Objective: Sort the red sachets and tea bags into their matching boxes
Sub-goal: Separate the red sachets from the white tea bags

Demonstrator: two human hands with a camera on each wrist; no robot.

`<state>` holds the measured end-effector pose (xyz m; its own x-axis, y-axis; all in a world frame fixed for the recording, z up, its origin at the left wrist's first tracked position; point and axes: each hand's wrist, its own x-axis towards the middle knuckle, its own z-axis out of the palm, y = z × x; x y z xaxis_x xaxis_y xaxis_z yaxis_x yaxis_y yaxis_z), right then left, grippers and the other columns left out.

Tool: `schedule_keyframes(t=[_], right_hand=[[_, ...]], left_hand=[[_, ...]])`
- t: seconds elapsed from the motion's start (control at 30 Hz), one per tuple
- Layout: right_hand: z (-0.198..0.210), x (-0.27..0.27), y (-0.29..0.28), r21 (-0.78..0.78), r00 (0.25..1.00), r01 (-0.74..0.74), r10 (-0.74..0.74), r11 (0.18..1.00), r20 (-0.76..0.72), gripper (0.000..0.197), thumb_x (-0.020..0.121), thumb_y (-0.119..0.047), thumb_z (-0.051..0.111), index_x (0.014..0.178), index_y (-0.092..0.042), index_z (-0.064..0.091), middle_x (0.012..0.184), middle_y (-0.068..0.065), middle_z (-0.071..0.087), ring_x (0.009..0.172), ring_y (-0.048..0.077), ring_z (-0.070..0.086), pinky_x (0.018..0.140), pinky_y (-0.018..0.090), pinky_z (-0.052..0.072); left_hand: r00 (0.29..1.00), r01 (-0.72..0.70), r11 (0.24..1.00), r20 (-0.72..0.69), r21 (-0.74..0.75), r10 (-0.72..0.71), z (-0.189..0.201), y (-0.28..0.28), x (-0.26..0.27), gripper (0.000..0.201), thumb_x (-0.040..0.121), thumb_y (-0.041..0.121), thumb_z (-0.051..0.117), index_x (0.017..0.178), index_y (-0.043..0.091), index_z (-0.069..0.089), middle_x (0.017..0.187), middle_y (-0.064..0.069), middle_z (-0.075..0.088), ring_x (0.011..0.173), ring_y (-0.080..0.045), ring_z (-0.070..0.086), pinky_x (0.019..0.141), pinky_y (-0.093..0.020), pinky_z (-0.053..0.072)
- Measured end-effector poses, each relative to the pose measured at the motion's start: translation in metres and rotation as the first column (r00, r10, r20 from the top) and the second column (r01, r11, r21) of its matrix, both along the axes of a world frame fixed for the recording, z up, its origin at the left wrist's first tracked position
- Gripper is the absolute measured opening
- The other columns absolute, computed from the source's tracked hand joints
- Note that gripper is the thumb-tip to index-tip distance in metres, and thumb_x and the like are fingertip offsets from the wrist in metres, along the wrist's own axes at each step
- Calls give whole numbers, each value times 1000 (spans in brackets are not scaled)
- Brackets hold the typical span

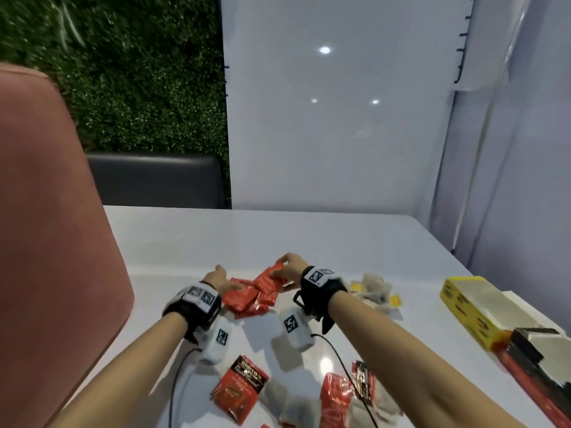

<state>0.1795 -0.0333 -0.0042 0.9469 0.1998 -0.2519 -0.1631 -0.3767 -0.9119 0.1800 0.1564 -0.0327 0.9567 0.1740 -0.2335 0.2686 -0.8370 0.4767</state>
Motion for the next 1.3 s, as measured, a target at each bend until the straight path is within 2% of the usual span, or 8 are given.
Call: schedule_keyframes(t=[0.1,0.23,0.37,0.53,0.67,0.9,1.07,1.3], right_hand=[[-7,16,15,-50,998,5,-2,999,60,18,79,-4,69,80,-6,51,80,13,57,91,32,63,84,52,53],[-10,11,13,-317,987,-55,100,947,127,51,87,-26,64,124,1,42,111,21,58,104,35,60,90,40,49],[-3,-20,-19,-757,903,-192,415,624,114,52,88,-19,62,133,-5,41,131,18,52,116,31,52,89,32,42],[-2,-82,-76,-838,754,-444,638,318,-157,43,81,-8,69,122,-9,55,119,14,61,97,22,56,82,27,41],[-29,-109,-118,-927,689,-369,691,72,-221,47,80,-14,69,124,-15,51,122,12,55,115,26,46,92,37,41],[-42,-117,-139,-940,742,-287,663,185,-96,25,80,-15,68,103,-13,57,110,8,58,99,22,52,85,37,48],[-28,-103,-146,-882,818,-151,557,446,141,22,80,-3,58,94,-20,54,98,4,63,86,24,60,78,37,52],[-4,-116,-119,-866,800,-300,601,399,0,31,78,-24,72,104,-12,63,106,8,64,91,21,56,75,29,43]], left_hand=[[993,58,988,89,143,-72,1,2,-22,74,87,31,61,142,3,21,138,-22,43,127,-33,44,100,-36,40],[955,298,946,-54,129,-293,-2,-7,-80,56,88,35,60,135,13,38,135,-9,51,118,-24,52,94,-30,41],[925,352,922,-215,164,-315,-22,-25,-112,69,83,45,63,132,5,36,131,-14,50,117,-27,51,90,-32,42],[958,268,950,-146,162,-246,-30,-37,-121,70,76,31,74,125,0,35,124,-20,54,112,-31,54,85,-33,43],[962,273,956,-34,107,-271,-7,-36,-126,53,80,17,72,124,2,48,125,-15,55,111,-26,52,71,-24,38],[940,294,955,191,-36,-282,32,-12,-142,17,77,11,72,94,14,72,101,-5,65,94,-17,56,65,-21,41],[921,367,855,15,-367,-389,32,-9,-178,24,74,9,75,98,9,70,98,-3,69,87,-11,64,71,-14,49],[836,494,864,-219,-96,-503,-12,-25,-203,40,71,23,79,109,15,68,115,-4,67,100,-10,60,86,-20,45]])
